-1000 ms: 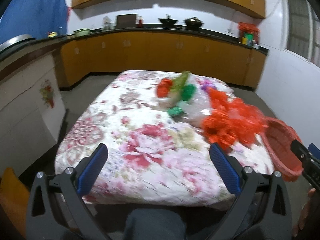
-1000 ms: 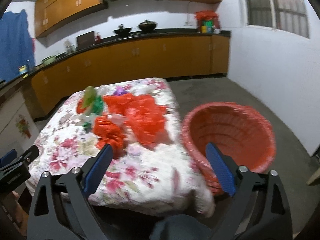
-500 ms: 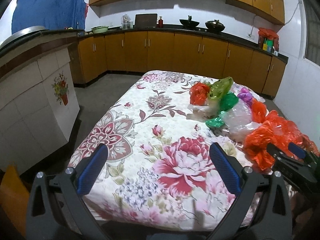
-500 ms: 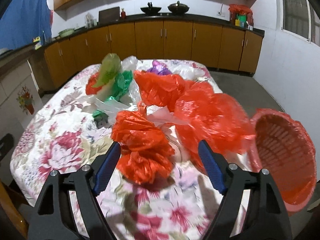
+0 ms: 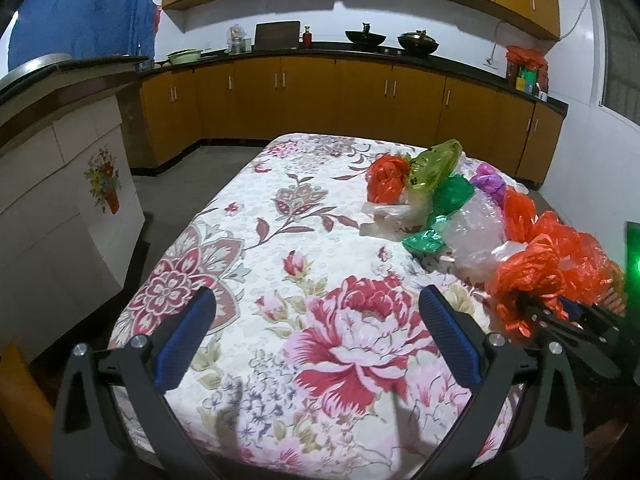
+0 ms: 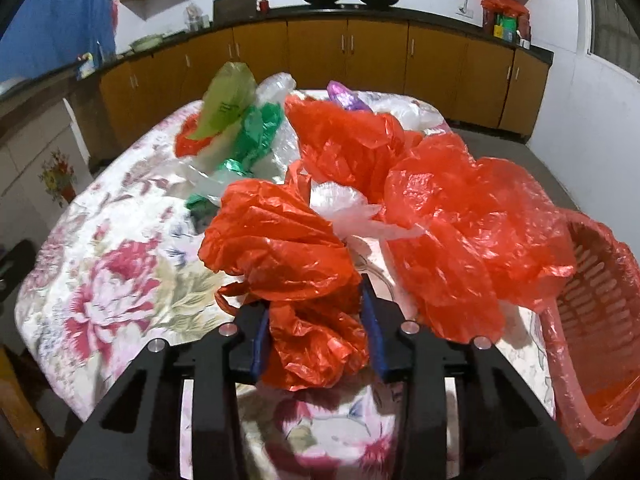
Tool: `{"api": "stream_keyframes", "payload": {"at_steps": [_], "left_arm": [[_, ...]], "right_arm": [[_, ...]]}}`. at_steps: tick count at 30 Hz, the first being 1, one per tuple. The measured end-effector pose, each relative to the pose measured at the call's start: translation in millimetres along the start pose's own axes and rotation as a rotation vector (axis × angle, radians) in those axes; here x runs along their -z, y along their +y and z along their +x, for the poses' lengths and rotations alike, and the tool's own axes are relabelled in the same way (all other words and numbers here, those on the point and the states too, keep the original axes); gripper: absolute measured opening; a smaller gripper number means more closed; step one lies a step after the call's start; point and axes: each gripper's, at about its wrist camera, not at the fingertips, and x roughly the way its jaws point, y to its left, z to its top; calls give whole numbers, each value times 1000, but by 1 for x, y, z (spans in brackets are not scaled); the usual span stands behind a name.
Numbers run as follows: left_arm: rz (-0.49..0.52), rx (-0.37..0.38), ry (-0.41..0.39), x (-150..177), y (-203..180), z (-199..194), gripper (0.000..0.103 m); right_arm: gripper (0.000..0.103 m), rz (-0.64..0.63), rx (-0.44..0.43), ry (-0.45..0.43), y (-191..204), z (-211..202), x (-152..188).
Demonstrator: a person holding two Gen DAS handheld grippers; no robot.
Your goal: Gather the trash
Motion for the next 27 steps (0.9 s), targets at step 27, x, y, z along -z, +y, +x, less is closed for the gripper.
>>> {"api": "stream_keyframes", "payload": {"at_steps": [27], "left_arm": [[281,228,182,-13,-148,87,79]], "right_arm": [[39,159,160,-146,-104,-97,30]]}}
